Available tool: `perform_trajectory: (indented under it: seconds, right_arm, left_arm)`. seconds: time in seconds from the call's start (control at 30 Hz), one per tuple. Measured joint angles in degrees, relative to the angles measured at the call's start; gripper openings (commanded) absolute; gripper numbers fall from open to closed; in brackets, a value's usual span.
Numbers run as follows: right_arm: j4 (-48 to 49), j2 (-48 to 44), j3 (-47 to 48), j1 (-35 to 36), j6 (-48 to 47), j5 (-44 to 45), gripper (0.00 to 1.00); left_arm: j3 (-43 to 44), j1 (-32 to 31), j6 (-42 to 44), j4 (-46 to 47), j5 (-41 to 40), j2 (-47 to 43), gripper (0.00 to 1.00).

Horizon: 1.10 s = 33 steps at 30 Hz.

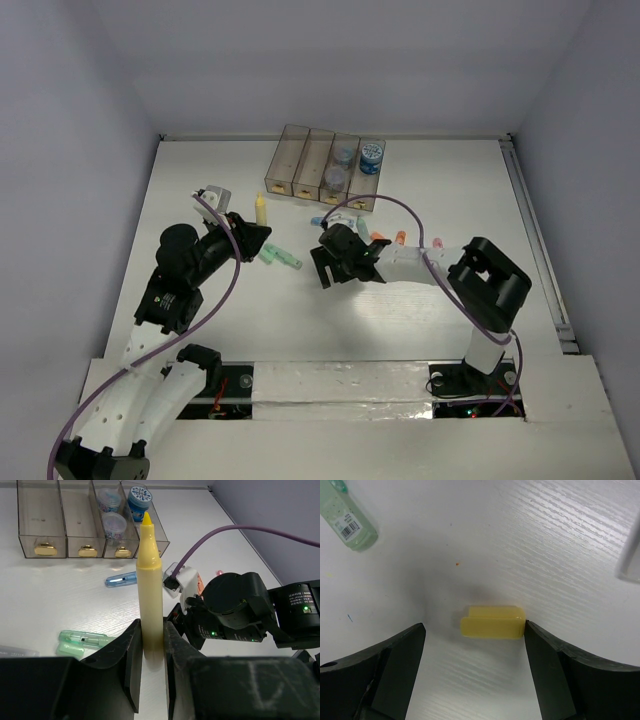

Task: Sort the stationery into containers
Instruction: Pick up the pen cap from the center of the board.

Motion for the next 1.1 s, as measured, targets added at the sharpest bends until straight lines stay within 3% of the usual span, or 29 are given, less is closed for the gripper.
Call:
perform_trajectory:
  seconds: [0.23, 0.7, 1.1]
  right_arm:
    - [-2.32, -0.46, 0.24, 0.0, 1.03, 0.72, 0.9]
    - [-4.76, -4.24, -2.89, 0.28, 2.8, -7.3, 0.87]
    - [-1.68, 0.61, 1.81, 0.5, 1.84, -6.16, 0.87]
  left_arm:
    - [0.0, 0.0, 0.0, 0.02, 0.13, -0.02, 0.0]
    - [0.0, 0.22, -0.02, 0.0, 0.24, -0.02, 0.0]
    - [0.0, 0.63, -0.02, 0.0, 0.26, -0.02, 0.0]
